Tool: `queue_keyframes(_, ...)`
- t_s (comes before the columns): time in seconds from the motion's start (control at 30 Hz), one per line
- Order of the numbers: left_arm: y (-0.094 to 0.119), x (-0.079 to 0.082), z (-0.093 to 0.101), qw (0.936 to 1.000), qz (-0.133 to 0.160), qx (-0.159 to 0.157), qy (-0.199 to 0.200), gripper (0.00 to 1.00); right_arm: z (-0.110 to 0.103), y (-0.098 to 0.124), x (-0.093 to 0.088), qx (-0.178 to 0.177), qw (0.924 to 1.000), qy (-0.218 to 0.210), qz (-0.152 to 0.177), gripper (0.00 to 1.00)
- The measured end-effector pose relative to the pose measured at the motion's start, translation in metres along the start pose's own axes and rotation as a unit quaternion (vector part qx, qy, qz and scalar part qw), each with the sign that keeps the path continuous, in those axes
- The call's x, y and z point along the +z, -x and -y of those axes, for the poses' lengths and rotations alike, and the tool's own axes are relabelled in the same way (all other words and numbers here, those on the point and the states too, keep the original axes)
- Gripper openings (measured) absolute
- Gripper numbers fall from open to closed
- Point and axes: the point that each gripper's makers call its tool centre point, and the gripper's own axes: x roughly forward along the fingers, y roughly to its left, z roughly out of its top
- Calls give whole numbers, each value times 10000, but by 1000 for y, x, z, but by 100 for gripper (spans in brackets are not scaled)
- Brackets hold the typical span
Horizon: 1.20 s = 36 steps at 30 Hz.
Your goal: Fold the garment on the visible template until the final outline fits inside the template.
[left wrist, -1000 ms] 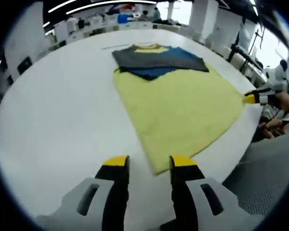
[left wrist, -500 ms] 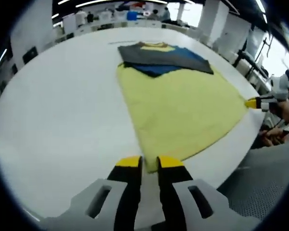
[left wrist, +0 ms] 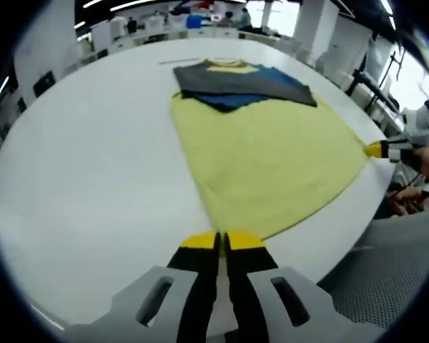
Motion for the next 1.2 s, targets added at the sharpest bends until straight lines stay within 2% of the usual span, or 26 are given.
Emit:
queue_keyframes(0.37, 11, -8, 0, 9999, -91, -9, 42, 0, -9, 9, -9, 160, 9998, -14, -102, 0)
queue_keyframes(0.53, 18, -14, 3, 9997, -246, -62, 45, 0, -14, 14, -16, 189, 9995, 171, -167, 0)
queue_keyframes(0.67, 27, -19, 6, 9993, -327, -56, -144, 0, -19, 19, -21, 245, 9993, 176, -201, 0)
queue_keyframes(0.87, 33, -26, 5, 9993, -327, 1, -158, 0, -29, 28, -25, 465, 9989, -36, -104, 0)
queue_keyframes(1.2, 40, -35, 7, 9985, -465, -3, -284, 0, -37, 36, -34, 553, 9984, 66, -124, 0)
